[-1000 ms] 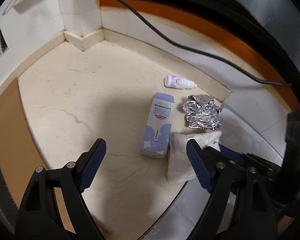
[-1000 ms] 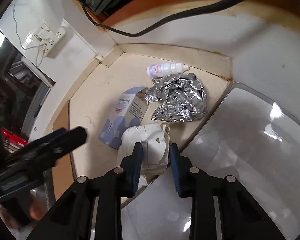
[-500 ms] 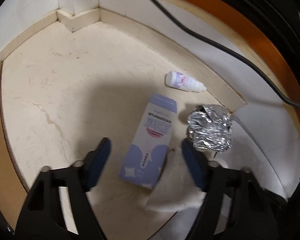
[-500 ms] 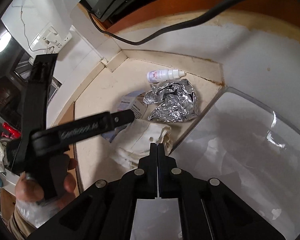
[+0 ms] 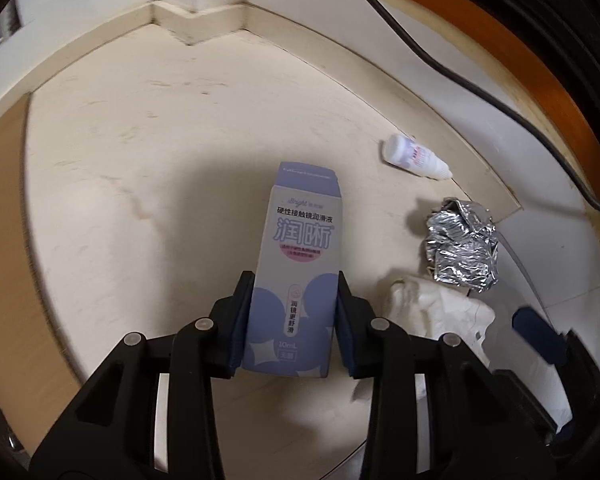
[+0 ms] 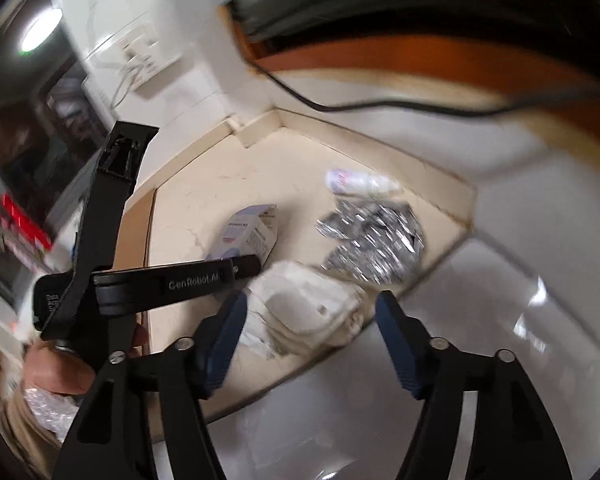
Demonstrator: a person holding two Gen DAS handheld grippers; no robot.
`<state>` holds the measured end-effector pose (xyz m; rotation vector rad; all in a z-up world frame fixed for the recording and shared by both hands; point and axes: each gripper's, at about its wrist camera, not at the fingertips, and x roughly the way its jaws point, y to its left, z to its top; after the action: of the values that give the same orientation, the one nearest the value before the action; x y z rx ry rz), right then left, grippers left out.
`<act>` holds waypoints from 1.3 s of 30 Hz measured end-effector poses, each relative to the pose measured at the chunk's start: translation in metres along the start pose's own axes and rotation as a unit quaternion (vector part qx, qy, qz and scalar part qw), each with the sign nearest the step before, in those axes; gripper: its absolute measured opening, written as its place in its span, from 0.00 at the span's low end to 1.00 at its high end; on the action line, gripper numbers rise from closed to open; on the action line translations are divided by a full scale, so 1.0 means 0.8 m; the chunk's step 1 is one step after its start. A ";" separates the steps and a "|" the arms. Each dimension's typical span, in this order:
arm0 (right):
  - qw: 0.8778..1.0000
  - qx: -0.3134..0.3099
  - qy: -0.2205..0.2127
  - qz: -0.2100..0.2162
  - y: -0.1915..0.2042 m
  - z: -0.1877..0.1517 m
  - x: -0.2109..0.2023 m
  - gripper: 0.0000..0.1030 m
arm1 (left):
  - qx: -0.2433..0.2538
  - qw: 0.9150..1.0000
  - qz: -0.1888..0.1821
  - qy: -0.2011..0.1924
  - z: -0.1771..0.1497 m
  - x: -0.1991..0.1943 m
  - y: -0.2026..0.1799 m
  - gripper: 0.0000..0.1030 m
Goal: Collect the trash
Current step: 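Lift the tissue and solution box and carry them over the floor bin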
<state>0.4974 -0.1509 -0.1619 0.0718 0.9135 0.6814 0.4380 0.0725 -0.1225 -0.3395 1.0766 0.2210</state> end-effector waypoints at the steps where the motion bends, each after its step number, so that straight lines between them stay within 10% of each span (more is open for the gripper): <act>1: 1.000 -0.022 -0.001 0.000 0.009 0.004 0.003 0.71 | -0.007 1.000 -0.002 -0.003 -0.004 -0.007 0.006 0.32; 24: 0.959 -0.260 0.073 -0.089 0.075 -0.013 0.098 0.82 | -0.050 0.999 -0.010 -0.011 -0.047 -0.078 0.066 0.32; 32: 0.957 -0.239 0.071 -0.146 0.062 -0.003 0.102 0.37 | -0.042 0.999 -0.017 -0.013 -0.064 -0.094 0.066 0.32; 39: 0.966 -0.184 0.067 -0.166 0.060 -0.005 0.073 0.33 | -0.027 0.999 -0.033 -0.022 -0.087 -0.126 0.066 0.32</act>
<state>0.4944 -0.0803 -0.1897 -0.4552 0.8871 0.5364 0.3167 0.0941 -0.0714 -0.4153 1.0154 0.1980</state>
